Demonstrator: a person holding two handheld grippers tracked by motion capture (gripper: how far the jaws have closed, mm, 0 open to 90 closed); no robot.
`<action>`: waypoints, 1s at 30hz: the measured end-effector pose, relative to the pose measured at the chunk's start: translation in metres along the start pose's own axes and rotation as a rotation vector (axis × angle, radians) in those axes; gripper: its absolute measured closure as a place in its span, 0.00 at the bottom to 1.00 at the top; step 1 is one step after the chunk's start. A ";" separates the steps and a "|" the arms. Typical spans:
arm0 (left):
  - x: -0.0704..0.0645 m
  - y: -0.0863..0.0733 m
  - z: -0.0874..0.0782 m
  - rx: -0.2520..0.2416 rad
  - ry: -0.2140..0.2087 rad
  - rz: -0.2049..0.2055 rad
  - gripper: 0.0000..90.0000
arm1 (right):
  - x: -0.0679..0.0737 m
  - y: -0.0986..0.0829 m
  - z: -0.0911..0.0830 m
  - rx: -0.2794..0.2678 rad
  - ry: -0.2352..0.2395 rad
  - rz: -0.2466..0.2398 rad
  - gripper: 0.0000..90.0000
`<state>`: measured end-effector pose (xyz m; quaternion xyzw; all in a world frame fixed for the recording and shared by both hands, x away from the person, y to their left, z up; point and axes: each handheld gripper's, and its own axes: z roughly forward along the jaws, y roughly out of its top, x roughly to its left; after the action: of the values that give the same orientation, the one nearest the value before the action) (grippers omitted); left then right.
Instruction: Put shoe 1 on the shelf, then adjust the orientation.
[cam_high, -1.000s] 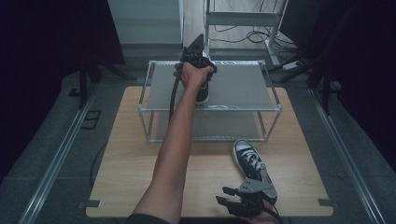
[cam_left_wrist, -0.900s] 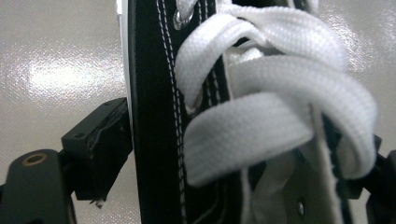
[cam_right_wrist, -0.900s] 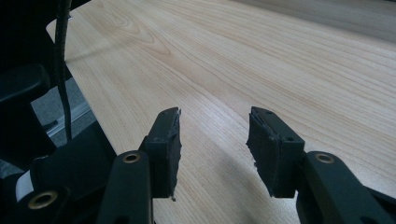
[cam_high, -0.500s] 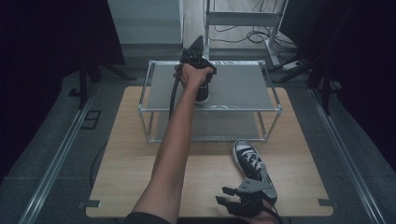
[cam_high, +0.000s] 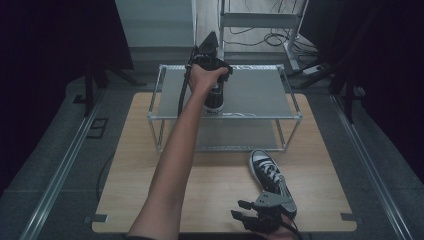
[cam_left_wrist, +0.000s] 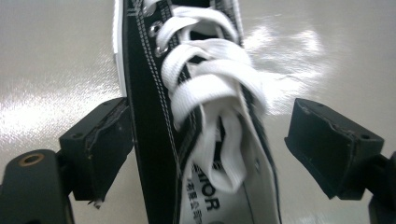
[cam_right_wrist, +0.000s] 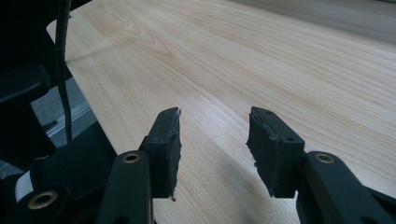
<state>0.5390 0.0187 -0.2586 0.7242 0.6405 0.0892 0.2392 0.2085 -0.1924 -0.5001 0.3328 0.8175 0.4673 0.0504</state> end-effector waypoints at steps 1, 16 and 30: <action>0.002 -0.005 -0.007 -0.031 -0.044 0.046 0.16 | 0.000 0.000 0.000 0.002 -0.002 0.001 0.60; 0.029 -0.045 -0.043 -0.169 -0.269 0.259 0.21 | -0.001 0.003 -0.008 -0.035 -0.045 0.010 0.74; 0.063 -0.094 -0.072 -0.243 -0.350 0.330 0.22 | 0.008 -0.029 -0.053 -0.061 -0.249 -0.015 1.00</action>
<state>0.4345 0.1024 -0.2505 0.7892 0.4472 0.0765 0.4138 0.1674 -0.2364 -0.4920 0.3803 0.7928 0.4467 0.1651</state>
